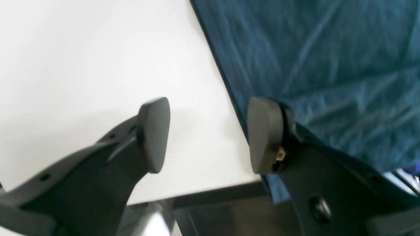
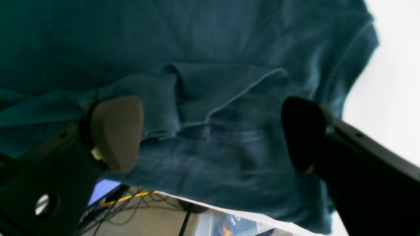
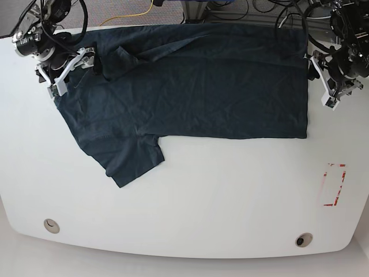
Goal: Layout the t-shirt on the table in an organized manner, then fold the t-shirt properly
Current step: 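Release the shirt and move the right gripper onto the sleeve fold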
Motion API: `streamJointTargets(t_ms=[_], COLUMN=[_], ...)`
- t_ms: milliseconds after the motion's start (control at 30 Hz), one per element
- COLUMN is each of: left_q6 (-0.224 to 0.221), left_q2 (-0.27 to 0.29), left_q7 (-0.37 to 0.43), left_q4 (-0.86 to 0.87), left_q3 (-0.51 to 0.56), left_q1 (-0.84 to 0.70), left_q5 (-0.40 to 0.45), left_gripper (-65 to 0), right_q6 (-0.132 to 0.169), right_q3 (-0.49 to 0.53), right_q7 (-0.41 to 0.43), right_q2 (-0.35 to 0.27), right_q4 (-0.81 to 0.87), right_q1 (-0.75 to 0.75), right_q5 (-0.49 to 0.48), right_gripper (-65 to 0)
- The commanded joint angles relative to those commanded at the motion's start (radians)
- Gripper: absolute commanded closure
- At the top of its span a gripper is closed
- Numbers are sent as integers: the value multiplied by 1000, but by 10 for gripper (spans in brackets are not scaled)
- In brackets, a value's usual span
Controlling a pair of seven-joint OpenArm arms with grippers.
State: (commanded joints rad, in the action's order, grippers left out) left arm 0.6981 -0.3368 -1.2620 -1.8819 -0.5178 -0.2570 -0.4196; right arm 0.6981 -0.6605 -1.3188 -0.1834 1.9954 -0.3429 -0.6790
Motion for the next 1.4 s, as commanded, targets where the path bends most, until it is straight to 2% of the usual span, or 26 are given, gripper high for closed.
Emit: streamJointTargets(t_ms=[300, 833, 933, 967, 1000, 1167, 1400], left_q6=[0, 0, 0, 0, 0, 0, 0], left_q2=[-6, -6, -6, -6, -6, -6, -6], left_q7=[0, 0, 0, 2, 2, 3, 3], left_q4=[2, 2, 3, 5, 5, 5, 6], left_q3=[2, 3, 3, 3, 3, 3, 5], left_q1=[54, 54, 54, 54, 54, 54, 55], left_q5=[5, 6, 6, 6, 6, 6, 6], left_gripper=[-351, -351, -351, -351, -351, -351, -351], right_q6=[0, 0, 0, 0, 0, 0, 0], right_q3=[28, 28, 29, 29, 29, 29, 31], right_q7=[0, 2, 2, 2, 2, 2, 0], right_q2=[34, 34, 35, 35, 35, 35, 35], right_q4=[-55, -120, -121, -121, -121, -123, -167], right_q1=[2, 23, 34, 38, 41, 58, 75], right_q5=[2, 0, -6, -6, -5, 0, -8], right_gripper=[-637, -621, -531, -453, -403, -179, -111])
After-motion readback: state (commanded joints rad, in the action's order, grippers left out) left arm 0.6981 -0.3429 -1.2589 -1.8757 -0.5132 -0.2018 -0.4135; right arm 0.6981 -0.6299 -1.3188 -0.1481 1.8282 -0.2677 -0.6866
